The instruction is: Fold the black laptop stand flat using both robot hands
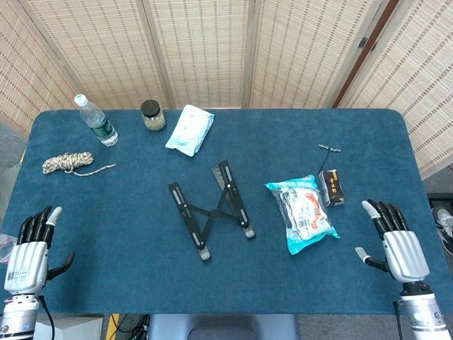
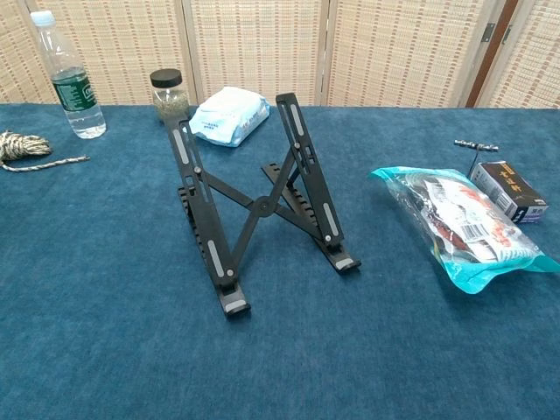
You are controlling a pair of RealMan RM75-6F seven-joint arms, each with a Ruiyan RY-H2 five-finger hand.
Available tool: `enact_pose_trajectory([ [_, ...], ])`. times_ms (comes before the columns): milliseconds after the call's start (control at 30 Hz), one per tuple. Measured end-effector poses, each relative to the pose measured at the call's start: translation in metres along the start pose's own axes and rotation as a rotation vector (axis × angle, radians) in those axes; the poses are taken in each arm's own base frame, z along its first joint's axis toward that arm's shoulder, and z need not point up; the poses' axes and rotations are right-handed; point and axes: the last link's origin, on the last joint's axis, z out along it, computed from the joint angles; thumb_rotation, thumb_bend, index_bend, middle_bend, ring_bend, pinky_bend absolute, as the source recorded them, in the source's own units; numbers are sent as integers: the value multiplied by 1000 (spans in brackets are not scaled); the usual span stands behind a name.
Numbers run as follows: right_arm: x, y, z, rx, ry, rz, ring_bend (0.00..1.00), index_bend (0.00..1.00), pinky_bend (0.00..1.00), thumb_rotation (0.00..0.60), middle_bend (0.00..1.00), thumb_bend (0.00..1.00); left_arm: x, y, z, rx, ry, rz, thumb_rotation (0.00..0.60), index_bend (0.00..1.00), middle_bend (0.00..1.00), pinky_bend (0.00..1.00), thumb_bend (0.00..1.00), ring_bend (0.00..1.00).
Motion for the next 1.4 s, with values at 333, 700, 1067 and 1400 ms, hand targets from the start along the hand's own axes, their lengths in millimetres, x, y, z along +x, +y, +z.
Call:
enact_pose_trajectory([
  [333, 0, -1, 3, 9, -10, -1, 0, 31, 28, 600, 92, 162, 0, -1, 0, 3, 0, 0, 600, 29, 0, 0, 247, 0],
  [700, 2, -14, 25, 80, -72, 68, 0, 31, 28, 600, 86, 163, 0, -2, 0, 5, 3, -2, 600, 29, 0, 0, 247, 0],
  [1067, -3, -52, 77, 163, -285, 375, 0, 18, 28, 600, 77, 80, 2, -4, -4, 13, 4, 2, 600, 29, 0, 0, 247, 0],
  [1400, -14, -94, 126, 165, -453, 685, 0, 18, 28, 600, 64, 0, 3, -5, -5, 14, 8, 1, 600, 29, 0, 0, 248, 0],
])
